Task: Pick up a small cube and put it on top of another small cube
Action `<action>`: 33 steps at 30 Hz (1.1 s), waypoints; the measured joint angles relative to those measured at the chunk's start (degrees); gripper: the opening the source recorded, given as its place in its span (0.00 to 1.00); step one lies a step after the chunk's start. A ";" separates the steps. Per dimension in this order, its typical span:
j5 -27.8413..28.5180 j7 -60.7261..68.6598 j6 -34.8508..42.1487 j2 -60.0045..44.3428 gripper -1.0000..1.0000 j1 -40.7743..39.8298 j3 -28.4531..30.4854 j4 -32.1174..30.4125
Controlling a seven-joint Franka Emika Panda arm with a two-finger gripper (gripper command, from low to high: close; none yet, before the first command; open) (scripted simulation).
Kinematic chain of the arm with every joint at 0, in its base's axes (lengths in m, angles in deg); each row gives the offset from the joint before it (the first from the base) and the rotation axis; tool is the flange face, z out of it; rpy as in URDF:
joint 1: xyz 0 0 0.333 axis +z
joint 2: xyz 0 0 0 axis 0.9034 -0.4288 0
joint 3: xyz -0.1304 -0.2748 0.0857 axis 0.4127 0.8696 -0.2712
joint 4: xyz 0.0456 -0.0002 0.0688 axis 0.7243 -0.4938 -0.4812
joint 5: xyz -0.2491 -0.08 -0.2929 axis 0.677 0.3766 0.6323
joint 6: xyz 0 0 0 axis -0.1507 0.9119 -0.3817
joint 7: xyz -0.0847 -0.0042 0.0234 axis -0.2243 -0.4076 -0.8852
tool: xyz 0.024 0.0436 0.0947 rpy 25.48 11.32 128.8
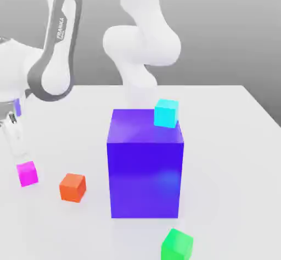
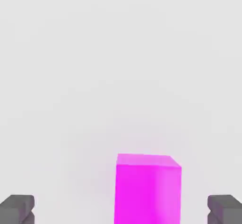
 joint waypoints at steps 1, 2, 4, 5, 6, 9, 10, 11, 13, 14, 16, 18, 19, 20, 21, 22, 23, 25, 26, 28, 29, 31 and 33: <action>-2.23 1.66 -1.51 -2.10 0.50 -1.61 -1.99 0.38; -4.22 3.17 -3.05 -4.16 0.50 -3.41 -4.19 0.82; -7.34 5.62 -6.22 -8.19 0.50 -7.34 -8.78 1.76; -8.47 6.48 -7.08 -9.36 0.00 -8.20 -9.89 2.06; -8.47 6.48 -7.08 -9.36 0.00 -8.20 -9.89 2.06; -8.39 6.40 -7.07 -9.36 0.00 -8.21 -9.90 2.06; -8.35 6.36 -7.06 -9.36 0.00 -8.21 -9.90 2.06; -8.74 6.69 -7.55 -9.93 0.00 -8.85 -10.61 2.19; -7.08 5.37 -5.92 -7.86 0.00 -7.08 -8.47 1.66; -5.25 3.95 -4.66 -6.13 0.00 -6.02 -7.00 1.22; -0.83 0.62 -1.76 -2.20 0.00 -3.94 -3.92 0.25; 4.02 -2.97 1.27 2.00 0.00 -3.13 -2.10 -0.67; 5.52 -4.52 2.43 2.96 0.00 -1.94 -2.46 -0.41; 6.41 -5.90 3.35 3.16 0.00 -0.20 -3.64 0.33; 7.17 -7.22 4.22 3.24 0.00 1.61 -5.02 1.16; 7.83 -8.51 5.06 3.19 0.00 3.49 -6.55 2.06; 8.44 -9.79 5.88 3.10 0.00 5.41 -8.15 3.00; 9.58 -12.29 7.53 2.85 0.00 9.23 -11.49 4.91; 10.15 -13.55 8.33 2.71 0.00 11.18 -13.14 5.87; 11.23 -16.01 9.91 2.45 0.00 14.99 -16.41 7.75; 11.66 -17.12 10.65 2.34 0.00 16.84 -17.89 8.62; 12.60 -19.30 12.02 2.16 0.00 20.25 -20.81 10.21; 13.39 -21.30 13.32 2.04 0.00 23.49 -23.61 11.68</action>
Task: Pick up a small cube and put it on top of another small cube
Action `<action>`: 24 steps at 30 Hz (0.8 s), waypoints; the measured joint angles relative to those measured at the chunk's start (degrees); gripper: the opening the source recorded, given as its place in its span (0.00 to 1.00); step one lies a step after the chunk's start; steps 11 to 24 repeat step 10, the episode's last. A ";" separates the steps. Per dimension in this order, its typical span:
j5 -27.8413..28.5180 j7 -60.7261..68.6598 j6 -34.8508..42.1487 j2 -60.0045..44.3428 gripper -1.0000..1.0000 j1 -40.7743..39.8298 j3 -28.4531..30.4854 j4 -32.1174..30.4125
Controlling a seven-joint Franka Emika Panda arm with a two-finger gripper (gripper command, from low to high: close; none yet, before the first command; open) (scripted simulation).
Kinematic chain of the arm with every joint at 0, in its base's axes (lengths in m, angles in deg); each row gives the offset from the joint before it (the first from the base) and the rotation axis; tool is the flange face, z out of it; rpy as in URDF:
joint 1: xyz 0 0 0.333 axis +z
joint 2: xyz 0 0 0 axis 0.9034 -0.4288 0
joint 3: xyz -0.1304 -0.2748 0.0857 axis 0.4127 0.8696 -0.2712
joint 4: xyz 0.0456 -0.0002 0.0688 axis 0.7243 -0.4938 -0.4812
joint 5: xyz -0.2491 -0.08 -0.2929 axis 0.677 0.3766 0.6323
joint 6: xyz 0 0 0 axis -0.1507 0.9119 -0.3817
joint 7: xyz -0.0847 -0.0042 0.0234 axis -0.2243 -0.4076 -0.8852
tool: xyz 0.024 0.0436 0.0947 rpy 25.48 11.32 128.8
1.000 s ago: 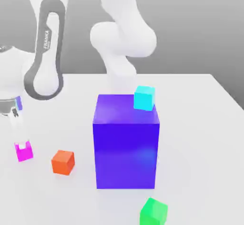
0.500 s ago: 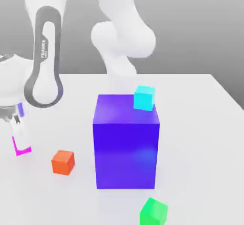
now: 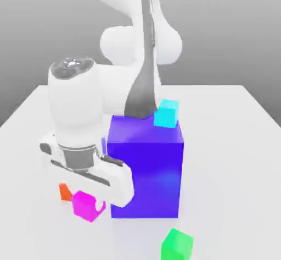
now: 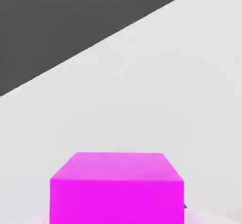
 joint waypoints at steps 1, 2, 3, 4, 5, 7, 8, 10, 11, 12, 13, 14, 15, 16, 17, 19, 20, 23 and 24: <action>0.41 -1.01 0.60 -0.08 0.00 1.58 -1.35 0.70; 0.79 -1.97 1.13 -0.20 0.00 3.21 -2.63 1.39; 1.47 -3.12 0.95 -1.29 0.00 5.05 -3.60 2.34; 2.40 -4.27 -0.07 -3.17 0.00 6.56 -4.11 3.18; 3.27 -5.14 -1.53 -5.14 0.00 7.43 -4.20 3.66; 4.72 -6.36 -4.91 -9.07 1.00 8.64 -3.57 4.16; 4.72 -6.36 -4.91 -9.07 1.00 8.64 -3.57 4.16; 4.72 -6.36 -4.91 -9.07 1.00 8.64 -3.57 4.16; 4.72 -6.36 -4.91 -9.07 1.00 8.64 -3.57 4.16; 4.72 -6.36 -4.91 -9.07 1.00 8.64 -3.57 4.16; 4.72 -6.36 -4.91 -9.07 1.00 8.64 -3.57 4.16; 4.72 -6.36 -4.91 -9.07 1.00 8.64 -3.57 4.16; 4.72 -6.36 -4.91 -9.07 1.00 8.64 -3.57 4.16; 4.72 -6.36 -4.91 -9.07 1.00 8.64 -3.57 4.16; 4.72 -6.36 -4.91 -9.07 1.00 8.64 -3.57 4.16; 4.72 -6.36 -4.91 -9.07 1.00 8.64 -3.57 4.16; 4.72 -6.36 -4.91 -9.07 1.00 8.64 -3.57 4.16; 4.72 -6.36 -4.91 -9.07 1.00 8.64 -3.57 4.16; 4.72 -6.36 -4.91 -9.07 1.00 8.64 -3.57 4.16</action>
